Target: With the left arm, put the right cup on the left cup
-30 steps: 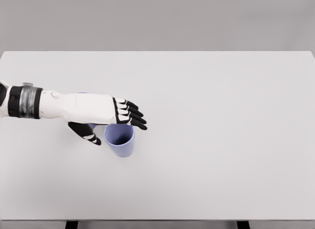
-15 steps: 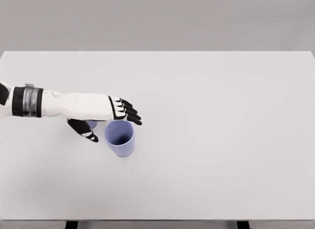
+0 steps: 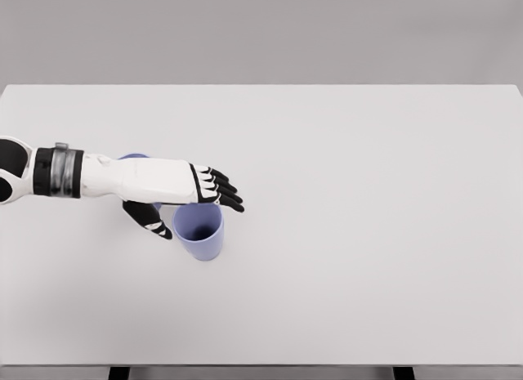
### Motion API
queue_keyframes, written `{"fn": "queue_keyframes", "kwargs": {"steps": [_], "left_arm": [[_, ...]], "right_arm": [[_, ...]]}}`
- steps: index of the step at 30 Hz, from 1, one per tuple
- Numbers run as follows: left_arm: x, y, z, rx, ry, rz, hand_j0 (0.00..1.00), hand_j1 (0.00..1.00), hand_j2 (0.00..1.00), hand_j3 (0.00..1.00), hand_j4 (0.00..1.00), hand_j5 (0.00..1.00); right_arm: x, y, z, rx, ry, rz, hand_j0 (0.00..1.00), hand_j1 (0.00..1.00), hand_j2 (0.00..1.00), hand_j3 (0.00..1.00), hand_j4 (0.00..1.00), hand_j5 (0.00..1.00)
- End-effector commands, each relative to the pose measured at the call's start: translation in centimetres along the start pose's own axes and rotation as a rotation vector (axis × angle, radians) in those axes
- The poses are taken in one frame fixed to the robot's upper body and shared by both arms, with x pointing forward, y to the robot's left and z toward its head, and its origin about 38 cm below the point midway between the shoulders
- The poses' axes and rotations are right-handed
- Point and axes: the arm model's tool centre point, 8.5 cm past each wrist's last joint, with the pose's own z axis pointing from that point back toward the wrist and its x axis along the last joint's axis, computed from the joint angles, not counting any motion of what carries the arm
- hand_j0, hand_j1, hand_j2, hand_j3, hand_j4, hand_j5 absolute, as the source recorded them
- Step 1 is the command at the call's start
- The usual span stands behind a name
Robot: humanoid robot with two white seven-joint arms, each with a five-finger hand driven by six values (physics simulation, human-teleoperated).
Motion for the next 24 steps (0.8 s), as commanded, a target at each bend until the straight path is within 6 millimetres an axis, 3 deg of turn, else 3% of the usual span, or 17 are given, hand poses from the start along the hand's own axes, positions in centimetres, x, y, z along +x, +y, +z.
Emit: {"fn": "queue_keyframes", "kwargs": {"steps": [1, 21, 24], "left_arm": [[-0.3, 0.0, 0.0, 0.002, 0.007, 0.005, 1.00, 1.00, 1.00, 1.00, 1.00, 1.00], [-1.2, -2.0, -1.2, -0.034, 0.027, 0.017, 1.00, 1.00, 1.00, 1.00, 1.00, 1.00], [-1.2, -2.0, -1.3, -0.033, 0.024, 0.019, 0.88, 0.88, 0.88, 0.88, 0.88, 0.88]], "right_arm": [[0.0, 0.0, 0.0, 0.000, -0.001, 0.000, 1.00, 1.00, 1.00, 1.00, 1.00, 1.00], [0.0, 0.0, 0.0, 0.000, 0.000, 0.000, 1.00, 1.00, 1.00, 1.00, 1.00, 1.00], [0.0, 0.0, 0.0, 0.000, -0.001, 0.000, 1.00, 1.00, 1.00, 1.00, 1.00, 1.00]]}}
